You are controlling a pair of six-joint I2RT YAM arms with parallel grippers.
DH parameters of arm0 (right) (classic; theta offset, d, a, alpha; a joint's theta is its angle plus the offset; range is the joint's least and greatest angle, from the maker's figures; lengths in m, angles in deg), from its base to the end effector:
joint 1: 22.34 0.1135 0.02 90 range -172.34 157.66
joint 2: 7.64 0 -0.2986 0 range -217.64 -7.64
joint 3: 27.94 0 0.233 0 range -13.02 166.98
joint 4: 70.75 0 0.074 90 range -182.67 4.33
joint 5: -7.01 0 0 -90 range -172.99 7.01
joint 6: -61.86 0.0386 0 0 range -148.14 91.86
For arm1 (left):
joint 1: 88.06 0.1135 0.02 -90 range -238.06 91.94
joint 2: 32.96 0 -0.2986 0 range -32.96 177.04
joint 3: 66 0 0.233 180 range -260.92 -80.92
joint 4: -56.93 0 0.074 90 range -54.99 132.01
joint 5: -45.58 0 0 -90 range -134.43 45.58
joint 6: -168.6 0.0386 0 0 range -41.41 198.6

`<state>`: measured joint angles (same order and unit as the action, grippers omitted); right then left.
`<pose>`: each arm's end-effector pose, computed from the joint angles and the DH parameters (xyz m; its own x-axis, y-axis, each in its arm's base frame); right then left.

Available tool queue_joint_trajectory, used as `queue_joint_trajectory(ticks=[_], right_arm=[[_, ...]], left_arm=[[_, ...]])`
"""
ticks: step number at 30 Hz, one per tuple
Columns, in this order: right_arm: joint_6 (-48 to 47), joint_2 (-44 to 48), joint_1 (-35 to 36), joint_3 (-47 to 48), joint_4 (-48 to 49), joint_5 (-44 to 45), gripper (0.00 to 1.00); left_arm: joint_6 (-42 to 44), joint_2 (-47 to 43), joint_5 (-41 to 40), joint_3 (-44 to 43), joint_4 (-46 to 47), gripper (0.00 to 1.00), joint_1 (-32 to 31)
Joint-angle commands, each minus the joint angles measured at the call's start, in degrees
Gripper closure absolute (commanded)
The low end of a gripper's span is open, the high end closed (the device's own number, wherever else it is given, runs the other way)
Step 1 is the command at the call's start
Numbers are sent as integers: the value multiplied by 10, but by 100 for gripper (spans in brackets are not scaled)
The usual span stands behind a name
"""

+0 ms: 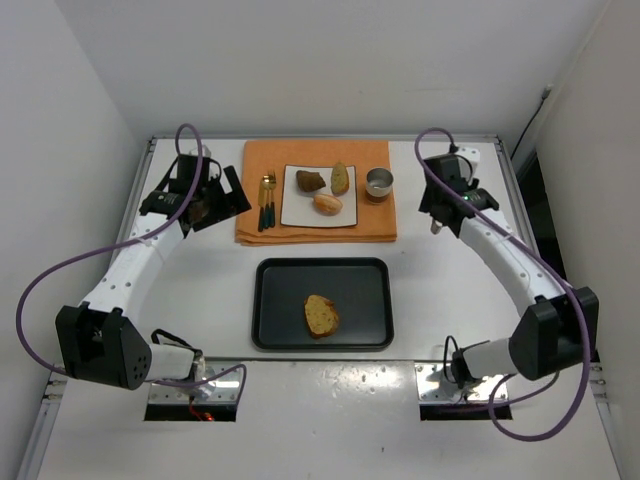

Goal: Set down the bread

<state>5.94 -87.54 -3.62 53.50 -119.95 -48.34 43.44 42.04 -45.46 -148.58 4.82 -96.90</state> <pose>0.2644 0.0664 0.3356 -0.5245 0.3090 -0.7933 0.4740 0.8800 0.0293 0.2510 -0.0383 0.3537 -0.6476 -0.4820 -0.5901 -0.2839 0.8714 -0.4001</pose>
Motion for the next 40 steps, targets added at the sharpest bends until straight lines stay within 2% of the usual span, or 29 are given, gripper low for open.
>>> queue_joint_trajectory(ticks=[1, 6, 9, 15, 18, 19, 20, 23, 27, 32, 35, 40], right_arm=[[1, 12, -59, -29, 94, -12, 46], [1, -25, -110, -60, 223, -12, 44], [-11, -78, -136, -61, 269, -17, 43], [-11, -205, -182, -26, 293, -60, 42], [-6, -239, -188, -16, 278, -69, 34], [0, -239, -193, -16, 278, -76, 29], [0, -246, -193, -16, 278, -83, 18], [0, -246, -193, 26, 224, -83, 7], [0, -184, -193, 55, 167, -76, 0], [6, -89, -188, 61, 84, -96, 0], [19, -36, -182, 0, 60, -101, 0], [47, 35, -187, -106, 82, -110, 0]], left_arm=[[3, -1, 5, -22, 12, 1, 8], [3, -1, 5, -22, 12, 1, 8], [3, -1, -3, -22, 12, 1, 8], [3, -6, -10, -22, 18, 1, 8], [3, -6, -10, -17, 18, 1, 8], [3, -12, -10, -17, 18, 1, 8], [-3, -12, -10, -17, 18, 1, 8], [-3, -12, -10, -11, 18, 1, 8], [-3, -12, -5, -11, 18, 1, 8], [3, -12, -5, -16, 18, 1, 8], [3, -12, -5, -16, 18, 1, 8], [3, -1, 15, -16, 28, 1, 8]])
